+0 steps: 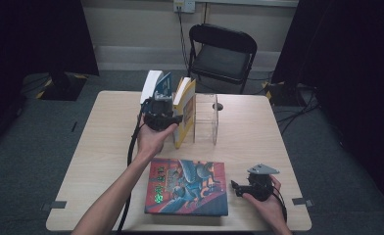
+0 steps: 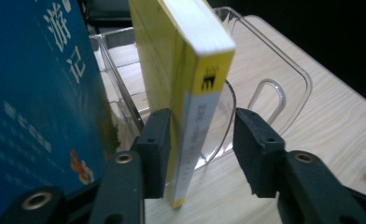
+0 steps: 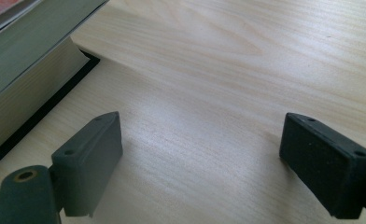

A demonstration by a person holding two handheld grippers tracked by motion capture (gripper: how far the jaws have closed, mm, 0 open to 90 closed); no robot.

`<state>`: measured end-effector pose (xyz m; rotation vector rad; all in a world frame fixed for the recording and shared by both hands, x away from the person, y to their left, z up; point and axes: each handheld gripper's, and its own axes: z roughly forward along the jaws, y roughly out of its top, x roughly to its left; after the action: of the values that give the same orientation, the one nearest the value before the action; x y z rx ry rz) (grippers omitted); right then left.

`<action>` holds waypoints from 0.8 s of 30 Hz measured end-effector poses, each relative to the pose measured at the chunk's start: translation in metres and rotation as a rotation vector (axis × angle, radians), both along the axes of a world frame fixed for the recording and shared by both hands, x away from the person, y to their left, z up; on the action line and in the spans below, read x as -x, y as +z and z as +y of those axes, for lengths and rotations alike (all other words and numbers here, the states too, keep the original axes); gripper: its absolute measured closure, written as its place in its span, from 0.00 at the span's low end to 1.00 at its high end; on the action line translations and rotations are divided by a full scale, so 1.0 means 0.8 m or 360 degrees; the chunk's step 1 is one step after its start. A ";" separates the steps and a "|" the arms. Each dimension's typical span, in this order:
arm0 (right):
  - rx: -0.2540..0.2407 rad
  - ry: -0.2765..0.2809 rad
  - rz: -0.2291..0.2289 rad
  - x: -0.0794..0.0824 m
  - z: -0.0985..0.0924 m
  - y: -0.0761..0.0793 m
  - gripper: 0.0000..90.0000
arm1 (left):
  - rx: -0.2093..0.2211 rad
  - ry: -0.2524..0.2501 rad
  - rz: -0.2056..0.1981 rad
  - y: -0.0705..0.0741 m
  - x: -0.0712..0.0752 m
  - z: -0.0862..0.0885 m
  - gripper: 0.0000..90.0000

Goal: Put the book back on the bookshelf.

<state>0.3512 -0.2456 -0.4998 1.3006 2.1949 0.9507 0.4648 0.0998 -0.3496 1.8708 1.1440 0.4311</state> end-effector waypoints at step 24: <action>-0.0001 -0.0001 0.0001 0.000 0.000 0.000 0.14 | 0.0113 -0.0269 -0.0119 -0.036 0.011 -0.026 0.58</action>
<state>0.3512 -0.2455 -0.4998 1.3019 2.1950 0.9505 0.4559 0.0788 -0.3786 1.8561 0.9312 0.3573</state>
